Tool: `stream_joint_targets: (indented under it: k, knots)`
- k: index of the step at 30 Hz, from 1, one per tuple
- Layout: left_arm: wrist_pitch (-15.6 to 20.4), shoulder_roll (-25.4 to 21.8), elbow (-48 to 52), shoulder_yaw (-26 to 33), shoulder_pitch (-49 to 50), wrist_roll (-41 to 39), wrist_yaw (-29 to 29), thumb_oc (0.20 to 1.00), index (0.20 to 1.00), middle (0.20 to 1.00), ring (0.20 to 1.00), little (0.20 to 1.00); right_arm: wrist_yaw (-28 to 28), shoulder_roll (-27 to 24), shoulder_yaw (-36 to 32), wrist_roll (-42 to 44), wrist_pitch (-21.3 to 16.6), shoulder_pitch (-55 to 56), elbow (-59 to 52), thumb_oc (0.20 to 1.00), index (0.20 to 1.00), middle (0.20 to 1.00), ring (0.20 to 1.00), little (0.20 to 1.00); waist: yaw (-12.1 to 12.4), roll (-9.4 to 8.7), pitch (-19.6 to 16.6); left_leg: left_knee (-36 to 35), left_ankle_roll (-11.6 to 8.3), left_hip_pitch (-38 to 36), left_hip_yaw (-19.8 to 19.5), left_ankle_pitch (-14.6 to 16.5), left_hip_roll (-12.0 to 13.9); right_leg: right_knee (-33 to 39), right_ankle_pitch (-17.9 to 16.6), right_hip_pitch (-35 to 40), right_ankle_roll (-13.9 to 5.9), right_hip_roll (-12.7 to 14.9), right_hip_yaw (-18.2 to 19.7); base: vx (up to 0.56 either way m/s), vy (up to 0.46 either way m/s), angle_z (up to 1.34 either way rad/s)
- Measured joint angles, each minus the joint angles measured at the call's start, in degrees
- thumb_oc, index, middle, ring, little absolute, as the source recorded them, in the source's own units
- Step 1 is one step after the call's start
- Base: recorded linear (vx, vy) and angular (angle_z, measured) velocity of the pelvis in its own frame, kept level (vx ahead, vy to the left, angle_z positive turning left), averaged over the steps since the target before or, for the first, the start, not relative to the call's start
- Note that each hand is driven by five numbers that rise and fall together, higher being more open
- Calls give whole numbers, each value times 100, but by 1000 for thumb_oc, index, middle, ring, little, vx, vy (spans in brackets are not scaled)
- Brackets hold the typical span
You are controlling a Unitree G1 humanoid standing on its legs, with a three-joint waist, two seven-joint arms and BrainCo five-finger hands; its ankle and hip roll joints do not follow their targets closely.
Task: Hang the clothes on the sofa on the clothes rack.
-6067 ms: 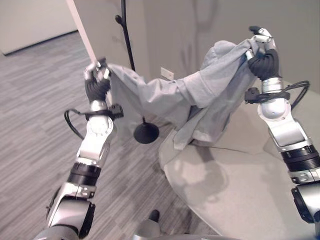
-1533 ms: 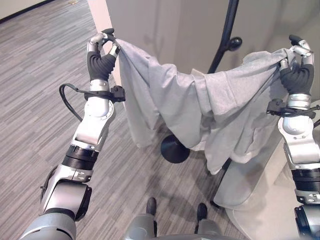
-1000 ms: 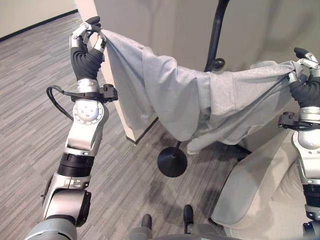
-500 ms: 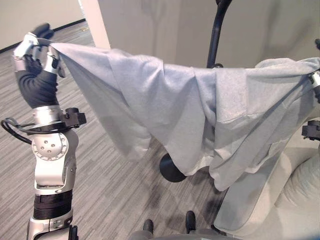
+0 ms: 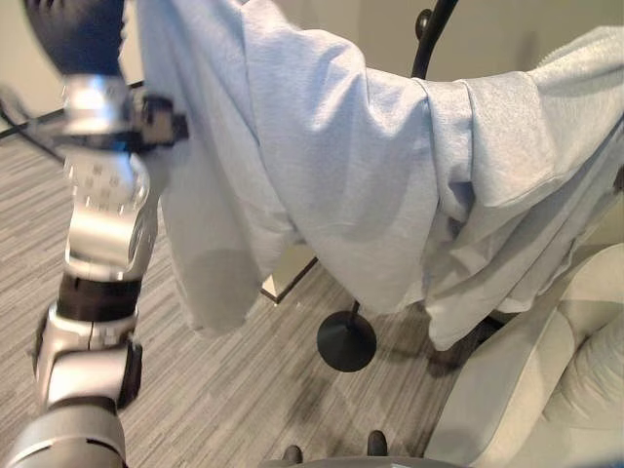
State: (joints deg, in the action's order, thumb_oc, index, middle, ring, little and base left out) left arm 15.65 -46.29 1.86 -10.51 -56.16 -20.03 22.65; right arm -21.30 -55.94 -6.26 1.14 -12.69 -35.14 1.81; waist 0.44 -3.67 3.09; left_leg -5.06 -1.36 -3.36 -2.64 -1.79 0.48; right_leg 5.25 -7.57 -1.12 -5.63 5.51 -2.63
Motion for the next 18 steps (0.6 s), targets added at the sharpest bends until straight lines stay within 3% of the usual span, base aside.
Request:
stream_joint_targets:
  k: [3,6,8,9,12,18]
  knots:
    - [40,-25,-454,-507,-676,-6,106,200,200,200,200,200,-241,-289,591,4,103,-742,600,200,200,200,200,200,-38,22,-13,1,-1,-34,14,1,6,-1,2,19,1,-10,12,7,0,-3]
    - [-96,-283,-1468,-1570,-1720,217,213,200,200,200,200,200,-355,-669,1568,12,324,-1727,1497,200,200,200,200,200,-83,40,-28,1,-2,-29,17,0,6,-1,2,14,1,-10,13,0,0,0]
    - [-201,-207,-2395,-2138,-2296,302,245,200,200,200,200,200,-449,-660,2392,144,449,-2641,2267,200,200,200,200,200,-142,60,-45,1,-4,48,22,0,4,-1,1,-64,3,-7,14,-32,-8,0]
    - [-256,0,-3251,-2495,-2654,285,237,200,200,200,200,200,-467,-635,3169,267,566,-3345,2984,200,200,200,200,200,-146,52,-68,17,-18,138,20,-13,6,-1,-2,-149,6,-10,13,-58,-11,-1]
    - [-456,249,-4172,-2560,-2630,71,233,200,200,200,200,200,-458,-375,3683,620,691,-3783,3846,200,200,200,200,200,-166,17,-82,25,-42,326,27,-75,16,-2,-55,-340,59,-23,20,-44,-9,-2]
    - [-639,313,-5657,-2744,-2541,26,104,200,200,200,200,200,-147,584,4452,928,985,-4036,5437,200,200,200,200,200,-181,-7,-79,8,-53,491,66,-87,45,-3,-87,-532,72,-79,58,-35,-10,-3]
